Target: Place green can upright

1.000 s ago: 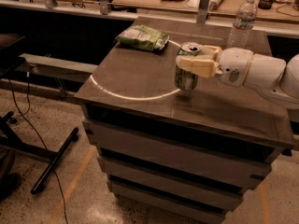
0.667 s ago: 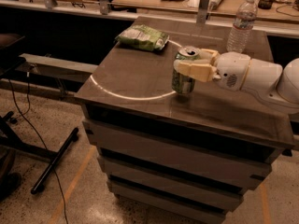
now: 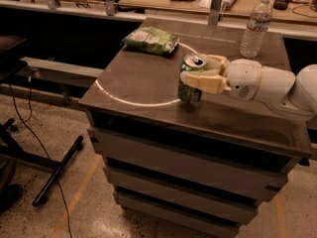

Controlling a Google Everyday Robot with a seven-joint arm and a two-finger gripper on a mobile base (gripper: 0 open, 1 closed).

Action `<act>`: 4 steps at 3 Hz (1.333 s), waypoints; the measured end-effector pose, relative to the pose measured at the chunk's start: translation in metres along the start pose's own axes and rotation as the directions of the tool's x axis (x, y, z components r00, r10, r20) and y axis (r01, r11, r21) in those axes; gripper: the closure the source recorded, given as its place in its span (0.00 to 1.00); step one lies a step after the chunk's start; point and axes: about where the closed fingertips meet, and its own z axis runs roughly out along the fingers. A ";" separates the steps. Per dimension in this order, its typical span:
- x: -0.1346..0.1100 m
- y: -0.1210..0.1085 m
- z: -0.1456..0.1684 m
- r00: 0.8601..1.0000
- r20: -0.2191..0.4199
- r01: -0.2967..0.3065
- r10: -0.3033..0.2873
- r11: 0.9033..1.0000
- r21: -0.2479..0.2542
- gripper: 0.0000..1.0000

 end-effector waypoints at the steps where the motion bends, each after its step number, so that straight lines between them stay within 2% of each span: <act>1: 0.008 0.010 0.002 0.999 -0.018 0.033 -0.034 0.998 -0.047 0.36; 2: 0.016 0.015 0.003 0.998 -0.042 0.038 -0.042 0.997 -0.072 0.15; 3: 0.019 0.015 0.003 0.997 -0.065 0.040 -0.046 0.996 -0.085 0.00; 4: 0.016 0.006 0.000 0.993 -0.098 0.060 -0.068 0.995 -0.080 0.00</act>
Offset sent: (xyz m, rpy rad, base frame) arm -0.0166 0.0051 -0.0293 -0.0977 -0.0086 0.0873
